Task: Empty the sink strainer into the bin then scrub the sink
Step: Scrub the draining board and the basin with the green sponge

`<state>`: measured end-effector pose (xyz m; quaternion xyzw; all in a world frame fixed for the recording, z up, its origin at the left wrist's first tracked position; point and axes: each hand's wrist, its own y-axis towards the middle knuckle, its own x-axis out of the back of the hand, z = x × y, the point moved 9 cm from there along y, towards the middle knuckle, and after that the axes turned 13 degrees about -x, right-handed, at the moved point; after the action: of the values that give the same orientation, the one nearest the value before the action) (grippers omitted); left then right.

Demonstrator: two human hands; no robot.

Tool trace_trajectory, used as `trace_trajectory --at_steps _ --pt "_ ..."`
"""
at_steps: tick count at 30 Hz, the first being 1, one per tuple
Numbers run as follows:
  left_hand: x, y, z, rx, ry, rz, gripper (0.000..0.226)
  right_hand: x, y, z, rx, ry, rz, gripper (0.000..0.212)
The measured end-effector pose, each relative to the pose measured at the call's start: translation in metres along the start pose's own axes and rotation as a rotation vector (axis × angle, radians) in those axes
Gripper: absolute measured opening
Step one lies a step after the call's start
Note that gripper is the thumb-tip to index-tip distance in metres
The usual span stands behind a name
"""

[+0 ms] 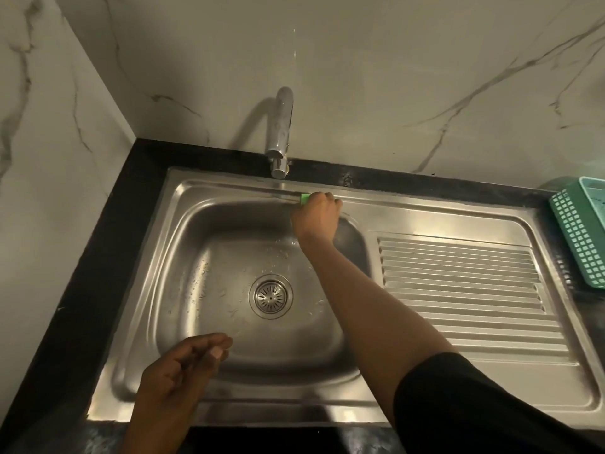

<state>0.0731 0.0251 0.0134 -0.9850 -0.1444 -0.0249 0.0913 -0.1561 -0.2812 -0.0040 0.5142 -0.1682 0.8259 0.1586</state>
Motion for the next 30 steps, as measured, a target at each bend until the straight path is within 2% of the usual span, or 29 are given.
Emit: trace_trajectory --at_steps 3,7,8,11,12,13,16,18,20,22,24,26,28,30 --pt "-0.003 -0.002 0.004 0.004 0.028 0.009 0.02 -0.003 0.0 0.001 0.064 0.079 0.115 0.024" --pt "-0.019 -0.003 0.006 0.016 0.015 0.043 0.023 0.025 0.016 -0.035 -0.054 0.488 0.376 0.013" --pt "-0.022 -0.003 0.005 0.019 0.002 0.047 0.023 0.038 0.024 -0.052 -0.126 0.646 0.383 0.01" --pt "-0.034 -0.003 0.001 0.007 -0.007 0.082 0.023 0.07 0.045 -0.119 -0.474 1.264 0.49 0.023" --pt "-0.037 -0.002 0.0 0.002 -0.008 0.088 0.023 0.081 0.052 -0.142 -0.559 1.376 0.491 0.026" --pt "-0.038 -0.002 0.0 0.0 -0.007 0.093 0.023 0.093 0.061 -0.166 -0.625 1.39 0.442 0.025" --pt "-0.041 0.0 0.0 0.006 -0.001 0.102 0.023 0.118 0.083 -0.221 -0.727 1.281 0.317 0.02" --pt "-0.042 0.001 0.002 0.014 0.004 0.104 0.023 0.128 0.097 -0.243 -0.714 1.033 0.22 0.021" --pt "-0.043 0.002 0.003 0.019 0.007 0.106 0.022 0.15 0.11 -0.26 -0.585 0.62 -0.01 0.041" --pt "-0.044 0.003 0.003 0.015 0.017 0.104 0.021 0.168 0.11 -0.253 -0.403 0.37 -0.172 0.049" --pt "-0.045 0.003 0.003 0.023 0.019 0.102 0.022 0.159 0.107 -0.235 -0.231 0.156 -0.152 0.049" --pt "-0.046 0.004 0.003 0.025 0.019 0.104 0.022 0.13 0.101 -0.225 -0.144 -0.083 -0.041 0.059" --pt "-0.045 0.005 0.001 0.021 0.012 0.096 0.023 0.106 0.093 -0.224 -0.18 -0.18 0.054 0.07" --pt "-0.042 0.006 -0.002 0.014 0.003 0.086 0.023 0.091 0.087 -0.221 -0.256 -0.198 0.065 0.077"
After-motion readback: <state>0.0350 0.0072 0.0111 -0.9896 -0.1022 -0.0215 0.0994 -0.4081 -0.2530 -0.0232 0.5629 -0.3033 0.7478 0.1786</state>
